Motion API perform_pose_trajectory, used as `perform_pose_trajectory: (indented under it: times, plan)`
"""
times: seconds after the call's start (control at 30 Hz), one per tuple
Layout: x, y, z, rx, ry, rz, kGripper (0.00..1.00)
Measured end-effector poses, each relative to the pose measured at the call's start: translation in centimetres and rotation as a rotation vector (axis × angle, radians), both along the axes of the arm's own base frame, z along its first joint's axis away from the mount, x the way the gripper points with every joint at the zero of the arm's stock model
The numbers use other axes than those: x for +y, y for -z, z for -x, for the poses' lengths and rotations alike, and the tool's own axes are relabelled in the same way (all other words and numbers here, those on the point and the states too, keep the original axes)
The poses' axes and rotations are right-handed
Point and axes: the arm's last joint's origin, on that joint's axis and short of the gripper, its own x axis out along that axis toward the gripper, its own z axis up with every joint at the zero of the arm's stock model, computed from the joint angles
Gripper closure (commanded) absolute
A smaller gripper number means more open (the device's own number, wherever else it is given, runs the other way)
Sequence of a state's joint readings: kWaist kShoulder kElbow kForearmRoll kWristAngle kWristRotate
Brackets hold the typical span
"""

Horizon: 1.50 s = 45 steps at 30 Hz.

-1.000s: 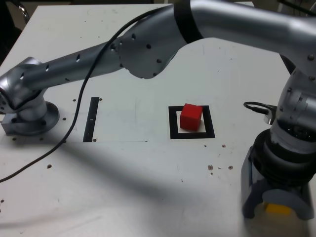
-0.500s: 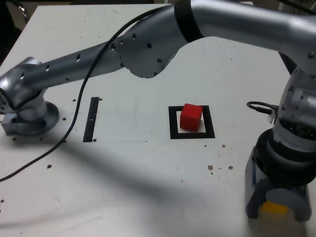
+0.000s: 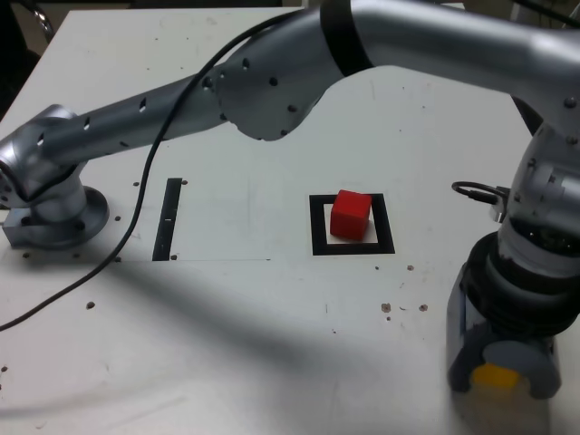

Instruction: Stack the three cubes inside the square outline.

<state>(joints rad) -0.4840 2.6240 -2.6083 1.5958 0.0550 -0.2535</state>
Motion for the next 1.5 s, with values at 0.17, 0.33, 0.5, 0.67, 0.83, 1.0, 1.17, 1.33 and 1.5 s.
perform_pose_trajectory:
  times: [0.17,0.33,0.5,0.67,0.83,1.0,1.17,1.33,1.5]
  plan:
    - [0.3,-1.3,0.4,-0.014,-0.002,-0.002,0.54]
    - [1.2,-4.1,1.8,-0.036,-0.003,-0.013,0.62]
    - [1.7,-5.6,2.4,-0.052,-0.007,-0.012,0.62]
    - [1.4,-5.5,1.8,-0.094,0.029,0.007,0.28]
    - [1.2,-5.5,1.5,-0.124,0.085,0.018,0.11]
    - [1.2,-5.3,1.8,-0.085,0.087,0.037,0.09]
    - [1.3,-4.7,2.2,-0.019,0.074,0.035,0.07]
    - [1.2,-4.2,2.3,0.016,0.071,0.045,0.06]
    - [0.6,-2.8,1.2,0.003,0.072,0.061,0.06]
